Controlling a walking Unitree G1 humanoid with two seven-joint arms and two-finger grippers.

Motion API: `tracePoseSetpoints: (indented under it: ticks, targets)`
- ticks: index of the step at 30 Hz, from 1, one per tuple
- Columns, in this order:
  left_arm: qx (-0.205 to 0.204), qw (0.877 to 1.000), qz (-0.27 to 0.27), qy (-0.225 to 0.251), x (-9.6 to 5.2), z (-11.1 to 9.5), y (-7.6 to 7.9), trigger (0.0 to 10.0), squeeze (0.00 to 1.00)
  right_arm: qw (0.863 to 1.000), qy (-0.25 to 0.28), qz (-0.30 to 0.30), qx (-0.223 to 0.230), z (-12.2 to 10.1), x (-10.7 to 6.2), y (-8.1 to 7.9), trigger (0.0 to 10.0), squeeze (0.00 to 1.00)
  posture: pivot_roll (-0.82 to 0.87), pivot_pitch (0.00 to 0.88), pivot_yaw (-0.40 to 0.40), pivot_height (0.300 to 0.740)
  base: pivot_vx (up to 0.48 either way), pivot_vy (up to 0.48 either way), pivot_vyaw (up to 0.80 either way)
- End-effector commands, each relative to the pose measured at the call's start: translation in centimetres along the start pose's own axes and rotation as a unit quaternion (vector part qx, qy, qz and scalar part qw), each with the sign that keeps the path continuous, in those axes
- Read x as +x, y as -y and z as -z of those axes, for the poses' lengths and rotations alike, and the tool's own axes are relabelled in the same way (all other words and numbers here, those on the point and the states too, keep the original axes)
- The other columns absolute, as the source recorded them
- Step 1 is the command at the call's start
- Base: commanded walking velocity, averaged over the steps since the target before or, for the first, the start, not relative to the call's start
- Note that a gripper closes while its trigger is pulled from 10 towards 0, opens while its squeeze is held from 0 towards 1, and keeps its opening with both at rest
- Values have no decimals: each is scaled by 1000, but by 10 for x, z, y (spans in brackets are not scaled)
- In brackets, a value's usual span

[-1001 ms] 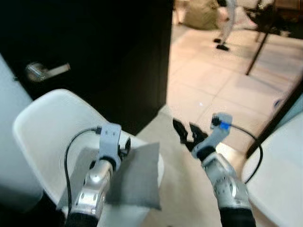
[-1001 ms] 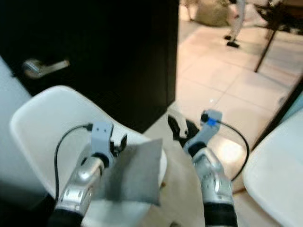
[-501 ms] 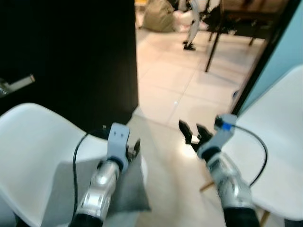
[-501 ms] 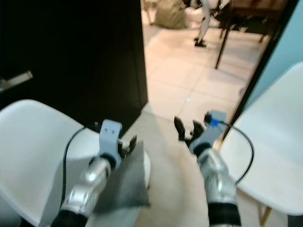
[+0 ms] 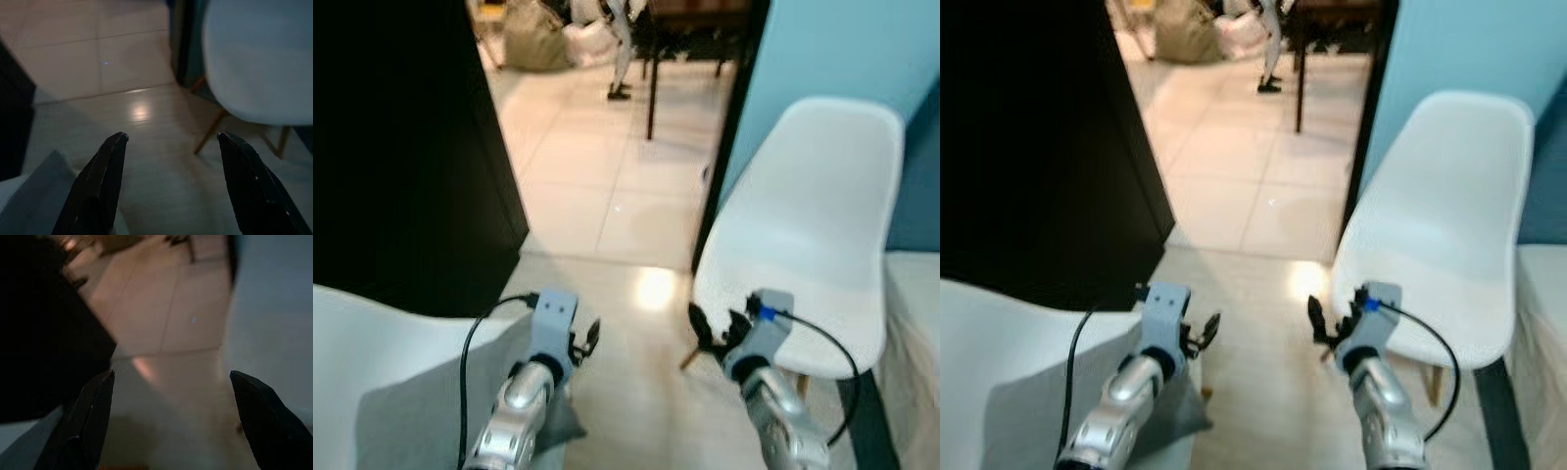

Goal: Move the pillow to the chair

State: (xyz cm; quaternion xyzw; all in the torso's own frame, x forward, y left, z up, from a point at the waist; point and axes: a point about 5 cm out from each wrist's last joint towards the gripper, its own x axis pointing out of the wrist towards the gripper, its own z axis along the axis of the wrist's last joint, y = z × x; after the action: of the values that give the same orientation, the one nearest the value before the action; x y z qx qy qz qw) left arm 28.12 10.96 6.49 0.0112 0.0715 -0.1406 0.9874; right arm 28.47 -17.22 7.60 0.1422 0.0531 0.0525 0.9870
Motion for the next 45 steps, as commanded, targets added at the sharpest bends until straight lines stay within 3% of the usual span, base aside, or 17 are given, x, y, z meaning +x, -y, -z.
tracePoseSetpoints:
  ticks: [1, 8, 16, 45]
  targets:
    - [-2, 1000, 6, -8, -5, 5, 1, 10000, 0, 1000, -5, 7, -13, 6, -6, -1, 10000, 0, -75, 126, 65, 740, 0, 0, -712]
    - [0, 1000, -10, -7, -25, 4, -9, 10000, 0, 998, -11, -14, -67, 9, -29, -15, 10000, 0, -79, 132, 68, 740, 0, 0, -712]
    - [0, 999, -37, -28, -36, 12, -21, 10000, 0, 997, -32, -5, -66, 18, -33, -12, 10000, 0, -73, 115, 67, 740, 0, 0, -712]
    - [-5, 1000, -2, -19, -29, 2, -11, 10000, 0, 998, -31, 11, -62, 13, -31, -12, 10000, 0, -87, 113, 82, 740, 0, 0, -711]
